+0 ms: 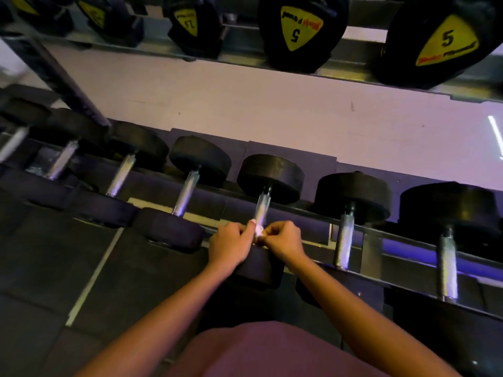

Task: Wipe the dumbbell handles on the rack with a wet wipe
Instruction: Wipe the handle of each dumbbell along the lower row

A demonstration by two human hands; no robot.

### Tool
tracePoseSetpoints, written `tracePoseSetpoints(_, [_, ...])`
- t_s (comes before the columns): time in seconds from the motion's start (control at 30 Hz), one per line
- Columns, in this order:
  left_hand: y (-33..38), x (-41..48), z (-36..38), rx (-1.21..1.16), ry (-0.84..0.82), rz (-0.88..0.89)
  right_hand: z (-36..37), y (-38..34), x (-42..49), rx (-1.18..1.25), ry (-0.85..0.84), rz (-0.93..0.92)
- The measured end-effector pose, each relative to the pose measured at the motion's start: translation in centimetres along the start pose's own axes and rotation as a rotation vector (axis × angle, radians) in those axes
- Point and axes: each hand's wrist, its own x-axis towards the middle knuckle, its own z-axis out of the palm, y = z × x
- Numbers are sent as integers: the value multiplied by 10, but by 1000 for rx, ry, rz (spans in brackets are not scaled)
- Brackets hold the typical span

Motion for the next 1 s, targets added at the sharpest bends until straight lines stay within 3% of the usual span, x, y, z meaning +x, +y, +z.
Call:
tracePoseSetpoints(0.27, [-8,8,3,-79,-21,39,-11,-24,38,258,273,-30])
tracePoseSetpoints(0.47, [-9,11,3,-15,-29,63,-14,-10,40,246,92,47])
tracePoseSetpoints(0.63, [-12,17,4,-23,-34,128,1,10,3,78,-6,19])
tracePoseSetpoints(0.77, [-13,17,4,-47,-21,155,6,9,-3,169,86,32])
tracePoseSetpoints(0.9, [-18,17,2,-96,-50,154,3,-11,24,306,288,59])
tracePoseSetpoints(1.0, [-21,16,0,-141,-55,154,-2,-21,49,445,308,128])
